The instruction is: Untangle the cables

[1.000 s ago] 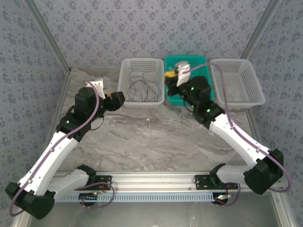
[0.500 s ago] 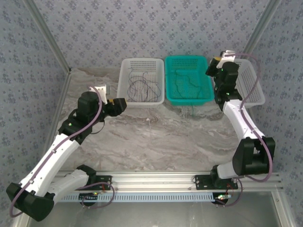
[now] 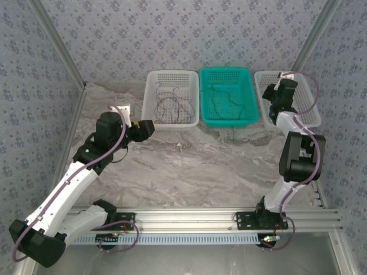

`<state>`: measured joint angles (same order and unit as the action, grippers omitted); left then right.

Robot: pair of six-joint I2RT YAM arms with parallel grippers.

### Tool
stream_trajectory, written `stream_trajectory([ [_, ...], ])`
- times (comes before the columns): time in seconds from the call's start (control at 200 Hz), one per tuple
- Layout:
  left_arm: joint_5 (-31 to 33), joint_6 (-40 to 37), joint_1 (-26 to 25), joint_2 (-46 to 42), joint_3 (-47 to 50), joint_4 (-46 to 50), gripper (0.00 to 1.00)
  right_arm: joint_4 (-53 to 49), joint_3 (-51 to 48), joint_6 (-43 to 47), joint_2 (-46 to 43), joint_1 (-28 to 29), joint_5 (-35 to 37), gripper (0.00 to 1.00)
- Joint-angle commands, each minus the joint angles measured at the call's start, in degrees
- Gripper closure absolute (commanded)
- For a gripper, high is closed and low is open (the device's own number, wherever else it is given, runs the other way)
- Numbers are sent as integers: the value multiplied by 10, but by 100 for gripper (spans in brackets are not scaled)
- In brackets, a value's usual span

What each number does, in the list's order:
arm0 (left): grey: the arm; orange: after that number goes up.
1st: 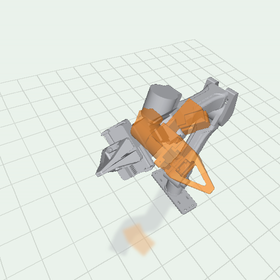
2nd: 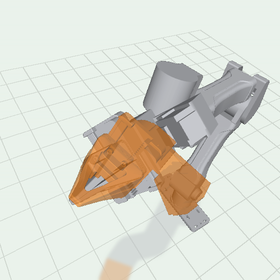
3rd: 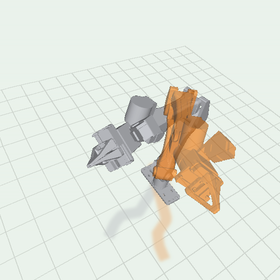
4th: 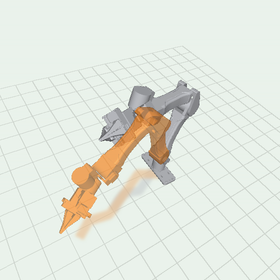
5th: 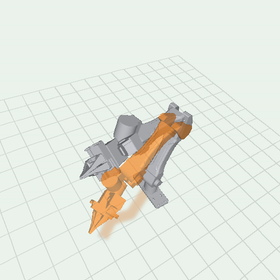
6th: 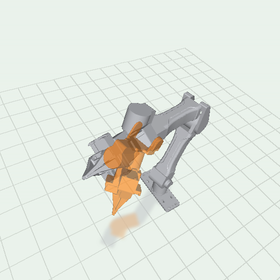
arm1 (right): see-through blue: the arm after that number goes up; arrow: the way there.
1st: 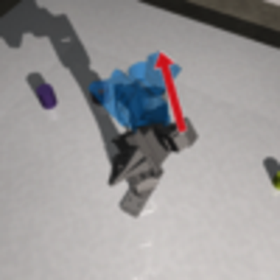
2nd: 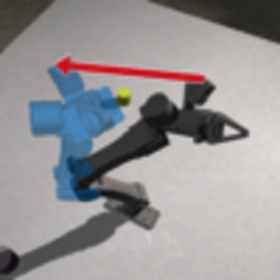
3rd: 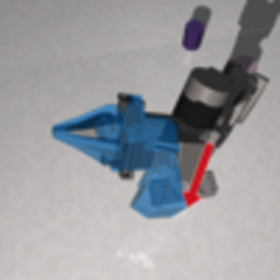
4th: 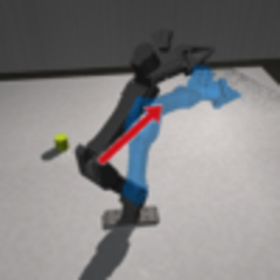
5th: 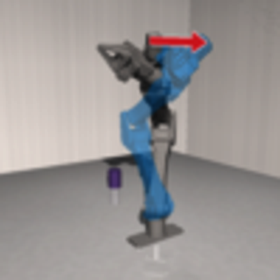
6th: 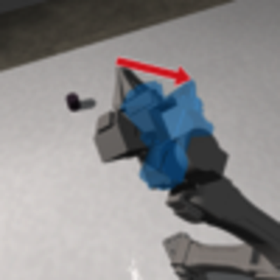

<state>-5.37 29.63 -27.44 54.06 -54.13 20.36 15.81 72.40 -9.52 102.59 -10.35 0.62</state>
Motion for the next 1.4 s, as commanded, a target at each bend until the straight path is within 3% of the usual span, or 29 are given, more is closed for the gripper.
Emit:
stream_trajectory([
  [0.0, -8, 6, -2, -3, 2, -15, 33, -117, 99, -78, 42, -20, -39, 92],
  [0.035, -8, 8, -2, -3, 5, -15, 33, -165, 131, -105, 60, -25, -52, 83],
  [0.075, -6, 10, -2, -3, 7, -16, 33, -208, 152, -142, 70, -28, -41, 64],
  [0.16, -4, 13, -2, -4, 12, -17, 33, -297, 175, -232, 67, -26, 66, 38],
  [0.295, -4, 13, -2, -1, 14, -18, 33, -338, 164, -278, 34, -26, 114, 28],
  [0.39, -2, 11, -2, 3, 15, -22, 33, -329, 135, -273, -4, -28, 94, 28],
  [0.59, -7, 16, -3, 22, 26, -37, 33, -227, -11, -227, -128, 1, -68, 30],
  [0.75, -2, 45, -10, 43, 42, -31, 33, -192, -136, -150, -278, 83, -102, 30],
  [0.915, 4, 90, -35, 64, 74, -36, 34, -203, -218, -80, -392, 217, -117, 31],
  [1.094, 39, 150, -106, 119, 99, -85, 34, -258, -243, -30, -402, 333, -94, 31],
  [1.199, 64, 168, -150, 189, 77, -98, 31, -266, -249, -39, -386, 350, -87, 32],
  [1.394, 178, 165, -213, 331, -15, -67, 29, -265, -254, -48, -363, 353, -69, 32],
])
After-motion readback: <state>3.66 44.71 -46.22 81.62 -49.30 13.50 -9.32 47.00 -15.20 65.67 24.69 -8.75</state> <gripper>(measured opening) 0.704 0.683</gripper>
